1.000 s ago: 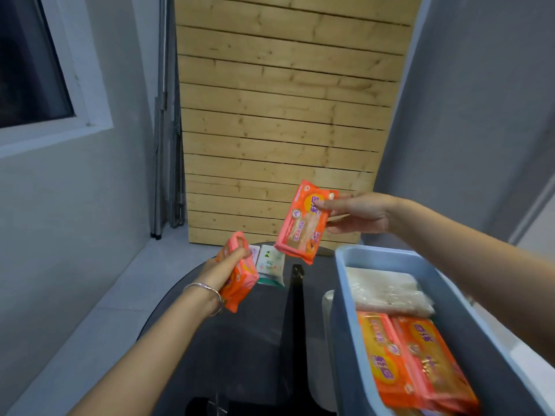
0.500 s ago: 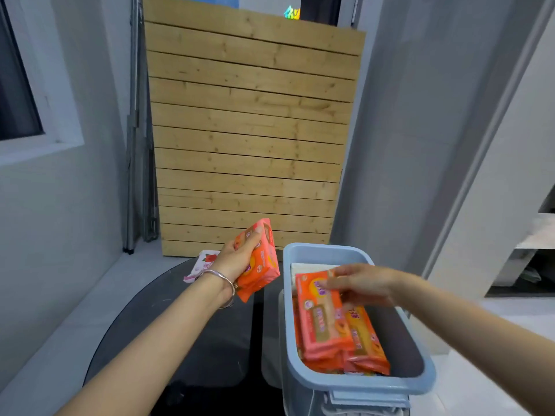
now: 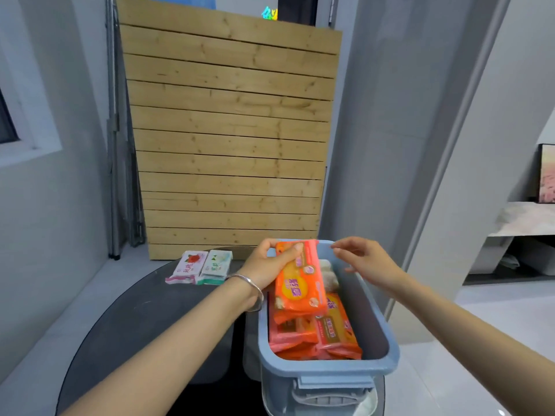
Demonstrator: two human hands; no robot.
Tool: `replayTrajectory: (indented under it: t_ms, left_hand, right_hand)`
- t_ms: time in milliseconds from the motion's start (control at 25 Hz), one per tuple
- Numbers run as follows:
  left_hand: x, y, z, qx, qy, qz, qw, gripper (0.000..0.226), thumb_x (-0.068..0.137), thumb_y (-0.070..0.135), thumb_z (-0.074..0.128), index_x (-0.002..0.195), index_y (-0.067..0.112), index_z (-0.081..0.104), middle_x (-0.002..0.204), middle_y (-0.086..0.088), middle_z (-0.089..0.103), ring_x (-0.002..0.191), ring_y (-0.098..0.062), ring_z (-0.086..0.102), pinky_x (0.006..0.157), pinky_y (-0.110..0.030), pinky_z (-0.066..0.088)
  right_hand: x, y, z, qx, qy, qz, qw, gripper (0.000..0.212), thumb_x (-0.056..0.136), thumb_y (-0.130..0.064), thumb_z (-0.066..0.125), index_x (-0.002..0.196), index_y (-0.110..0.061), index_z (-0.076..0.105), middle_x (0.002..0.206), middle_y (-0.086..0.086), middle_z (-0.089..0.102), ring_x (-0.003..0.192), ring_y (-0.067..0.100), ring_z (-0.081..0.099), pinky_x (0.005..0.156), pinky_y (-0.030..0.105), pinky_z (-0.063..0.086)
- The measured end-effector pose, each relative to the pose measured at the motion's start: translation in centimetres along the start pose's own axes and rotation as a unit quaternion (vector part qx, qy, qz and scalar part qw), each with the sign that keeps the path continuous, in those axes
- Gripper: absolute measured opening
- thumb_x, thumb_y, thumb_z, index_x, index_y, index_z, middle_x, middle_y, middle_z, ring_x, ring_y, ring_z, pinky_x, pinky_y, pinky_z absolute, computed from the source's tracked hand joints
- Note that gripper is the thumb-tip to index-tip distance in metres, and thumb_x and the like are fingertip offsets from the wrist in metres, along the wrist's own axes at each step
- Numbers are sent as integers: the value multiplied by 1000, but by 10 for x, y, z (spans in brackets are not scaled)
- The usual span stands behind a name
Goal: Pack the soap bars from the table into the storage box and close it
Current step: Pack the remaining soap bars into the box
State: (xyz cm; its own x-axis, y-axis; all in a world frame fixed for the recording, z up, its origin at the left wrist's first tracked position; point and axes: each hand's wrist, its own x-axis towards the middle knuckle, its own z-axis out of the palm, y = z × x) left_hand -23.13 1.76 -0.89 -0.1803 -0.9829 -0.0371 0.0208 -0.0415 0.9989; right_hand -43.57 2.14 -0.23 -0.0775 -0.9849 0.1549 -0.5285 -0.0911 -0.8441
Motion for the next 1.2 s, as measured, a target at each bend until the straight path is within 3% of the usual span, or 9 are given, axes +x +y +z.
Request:
replayTrajectory:
  t_ms: [240, 400, 480, 600, 720, 880, 1000, 1120, 1200]
  left_hand:
    - [19, -13, 49, 176, -37, 33, 983, 31, 80, 40, 66, 73, 24, 40, 81, -11, 66, 77, -25, 64, 74, -34, 51]
    - [29, -23, 57, 302, -73, 78, 947, 29, 82, 47, 58, 71, 31, 37, 72, 5, 57, 78, -20, 61, 66, -28, 47]
    - [35, -23, 51, 400, -105, 105, 904, 26, 85, 50, 52, 71, 32, 38, 74, 7, 57, 81, -19, 59, 65, -26, 43]
    - [37, -22, 35, 581, -102, 128, 797, 24, 84, 54, 51, 89, 32, 58, 103, -4, 58, 106, -23, 46, 89, -36, 38]
    - [26, -17, 18, 613, -176, 98, 764, 62, 75, 69, 50, 127, 35, 49, 128, -3, 48, 125, -23, 34, 104, -39, 29]
    - [6, -10, -2, 679, -268, 26, 683, 122, 45, 88, 53, 145, 32, 11, 152, 5, 25, 141, -23, 18, 116, -39, 11]
    - [3, -6, -6, 639, -276, 41, 717, 101, 50, 79, 63, 136, 39, 28, 141, 8, 42, 136, -18, 29, 113, -35, 15]
    - [7, -7, -10, 650, -278, 29, 707, 107, 51, 80, 61, 141, 40, 20, 152, 9, 26, 145, -18, 5, 117, -41, -2]
    - [14, -11, -21, 640, -270, 40, 719, 106, 56, 79, 56, 145, 36, 16, 157, 11, 14, 145, -16, -9, 115, -42, -11]
  right_hand:
    - [-2, 37, -8, -59, 34, 1, 998, 20, 92, -20, 58, 105, -8, 68, 113, 7, 68, 110, 18, 61, 93, 26, 43]
    - [-6, 46, -10, -99, 20, -20, 995, 21, 94, -21, 54, 109, -16, 68, 120, 2, 63, 118, 14, 53, 99, 24, 38]
    - [-11, 46, -12, -167, 3, -63, 984, 24, 93, -26, 55, 114, -19, 66, 123, 0, 61, 123, 14, 49, 107, 29, 35]
    - [-19, 44, -14, -225, -71, -111, 965, 43, 89, -41, 58, 128, -24, 57, 139, -4, 53, 141, 13, 30, 119, 38, 17]
    - [-24, 42, -12, -288, -227, -107, 924, 86, 71, -69, 61, 144, -37, 30, 156, -9, 26, 144, 1, -9, 115, 39, -20]
    - [-19, 38, -10, -329, -306, -67, 891, 114, 57, -75, 67, 148, -45, 4, 161, -9, 1, 122, -8, -25, 100, 31, -27]
    - [-16, 34, -7, -361, -306, -58, 879, 119, 56, -75, 68, 148, -44, 1, 162, -7, -3, 123, -6, -25, 99, 31, -27]
    - [-15, 28, -8, -359, -319, -32, 876, 116, 56, -75, 67, 147, -46, 2, 162, -8, -4, 140, 8, -26, 105, 35, -24]
    - [-13, 20, -8, -302, -323, -9, 897, 107, 59, -74, 66, 146, -49, 8, 158, -13, 10, 148, 20, -10, 117, 43, -8]
